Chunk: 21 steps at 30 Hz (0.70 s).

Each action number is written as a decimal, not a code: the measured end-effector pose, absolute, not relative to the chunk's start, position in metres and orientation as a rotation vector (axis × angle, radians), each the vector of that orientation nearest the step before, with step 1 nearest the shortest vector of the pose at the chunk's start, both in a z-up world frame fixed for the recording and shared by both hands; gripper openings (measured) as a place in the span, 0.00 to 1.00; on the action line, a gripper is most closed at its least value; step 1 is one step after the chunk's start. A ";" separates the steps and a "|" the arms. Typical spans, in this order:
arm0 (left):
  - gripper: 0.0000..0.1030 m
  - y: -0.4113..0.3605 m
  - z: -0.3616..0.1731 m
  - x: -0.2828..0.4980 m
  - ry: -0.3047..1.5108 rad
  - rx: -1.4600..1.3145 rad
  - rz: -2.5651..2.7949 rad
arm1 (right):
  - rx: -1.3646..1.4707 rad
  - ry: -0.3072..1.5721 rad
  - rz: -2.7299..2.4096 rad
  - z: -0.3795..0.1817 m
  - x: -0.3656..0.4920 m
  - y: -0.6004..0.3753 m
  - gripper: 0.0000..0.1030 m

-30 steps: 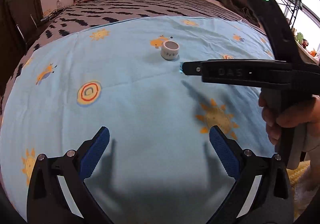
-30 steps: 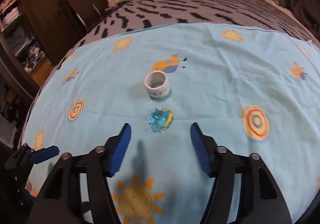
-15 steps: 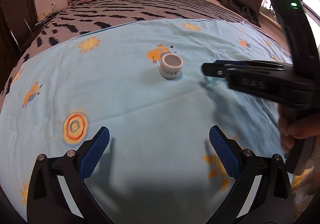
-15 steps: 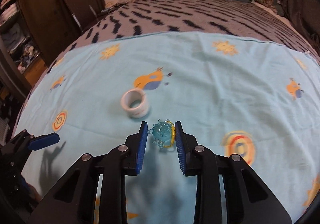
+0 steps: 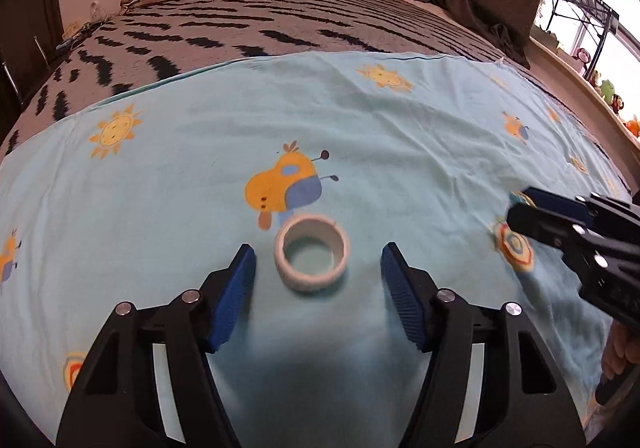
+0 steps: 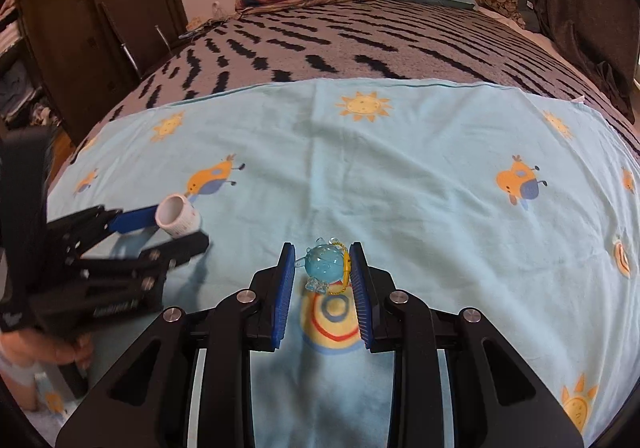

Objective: Collect trash
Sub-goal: 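Grasp the white tape roll with the left tool while the right tool grasps the blue trinket, then lower the tape roll and blue trinket into the floor bin and open both tools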

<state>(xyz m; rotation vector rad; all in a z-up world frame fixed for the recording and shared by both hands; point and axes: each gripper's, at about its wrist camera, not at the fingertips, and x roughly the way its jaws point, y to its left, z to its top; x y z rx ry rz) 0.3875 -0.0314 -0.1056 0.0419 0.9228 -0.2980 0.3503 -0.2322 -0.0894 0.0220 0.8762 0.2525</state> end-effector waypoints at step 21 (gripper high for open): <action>0.31 -0.039 -0.046 0.253 0.862 0.074 -0.359 | 0.000 0.786 0.298 -0.034 0.226 -0.233 0.28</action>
